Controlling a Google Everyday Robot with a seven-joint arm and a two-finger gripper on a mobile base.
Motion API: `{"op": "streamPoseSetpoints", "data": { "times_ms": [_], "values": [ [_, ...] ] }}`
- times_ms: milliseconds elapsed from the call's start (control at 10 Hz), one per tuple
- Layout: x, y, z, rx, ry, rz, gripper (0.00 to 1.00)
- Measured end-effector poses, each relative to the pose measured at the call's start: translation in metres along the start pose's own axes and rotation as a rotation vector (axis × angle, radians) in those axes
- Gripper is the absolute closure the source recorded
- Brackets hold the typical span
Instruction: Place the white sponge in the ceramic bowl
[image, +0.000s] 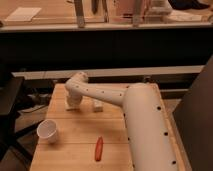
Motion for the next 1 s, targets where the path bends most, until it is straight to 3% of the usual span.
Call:
{"op": "streamPoseSetpoints", "data": {
  "times_ms": [300,700,900,1000],
  "values": [
    [-0.001,-0.004,0.012,-0.034,-0.006,-0.036,1.0],
    [-0.003,-0.001,0.008,-0.039,-0.008,-0.037,1.0],
    [-0.002,0.005,-0.003,-0.043,-0.004,-0.033,1.0],
    [0.004,0.012,-0.021,-0.037,0.009,-0.027,0.98]
  ]
}}
